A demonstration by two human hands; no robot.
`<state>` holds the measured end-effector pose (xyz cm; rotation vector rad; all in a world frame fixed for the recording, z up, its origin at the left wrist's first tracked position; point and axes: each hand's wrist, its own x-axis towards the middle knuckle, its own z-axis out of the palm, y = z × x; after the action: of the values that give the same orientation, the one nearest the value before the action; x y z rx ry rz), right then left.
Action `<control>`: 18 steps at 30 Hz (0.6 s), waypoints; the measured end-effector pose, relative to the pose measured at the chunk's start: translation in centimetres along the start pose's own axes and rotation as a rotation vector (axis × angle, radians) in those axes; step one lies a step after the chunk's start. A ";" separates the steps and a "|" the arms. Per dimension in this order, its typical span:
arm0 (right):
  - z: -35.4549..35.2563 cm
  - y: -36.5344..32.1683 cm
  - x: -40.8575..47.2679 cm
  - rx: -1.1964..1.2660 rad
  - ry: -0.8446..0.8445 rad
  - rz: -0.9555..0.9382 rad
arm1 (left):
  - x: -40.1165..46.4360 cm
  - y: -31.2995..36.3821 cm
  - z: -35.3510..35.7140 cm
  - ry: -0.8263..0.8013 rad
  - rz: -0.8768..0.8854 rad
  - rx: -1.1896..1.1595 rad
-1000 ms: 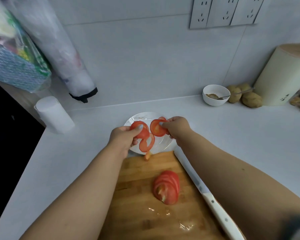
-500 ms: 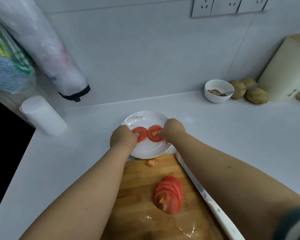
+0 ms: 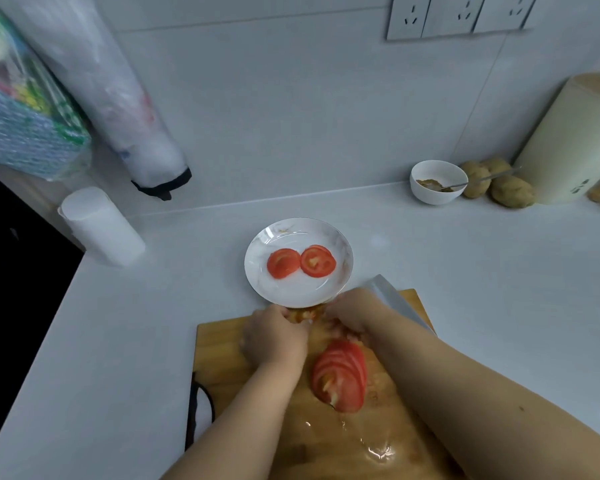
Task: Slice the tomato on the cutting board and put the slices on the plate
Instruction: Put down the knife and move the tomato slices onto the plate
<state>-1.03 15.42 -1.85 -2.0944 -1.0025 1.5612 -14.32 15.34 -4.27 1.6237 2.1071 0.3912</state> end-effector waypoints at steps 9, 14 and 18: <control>1.2 -0.3 0.1 0.091 -0.082 0.099 | -0.2 0.5 1.3 -0.052 0.010 -0.096; 0.4 -0.9 -0.7 -0.017 -0.087 0.062 | 0.1 -0.3 -0.1 -0.170 0.070 -0.169; -0.7 -1.3 -0.7 0.052 0.053 0.045 | 1.6 2.1 -2.8 -0.157 0.100 -0.392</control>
<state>-0.90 15.95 -0.29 -2.1256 -0.8926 1.5275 -14.36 17.58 -1.16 1.4762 1.7099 0.6423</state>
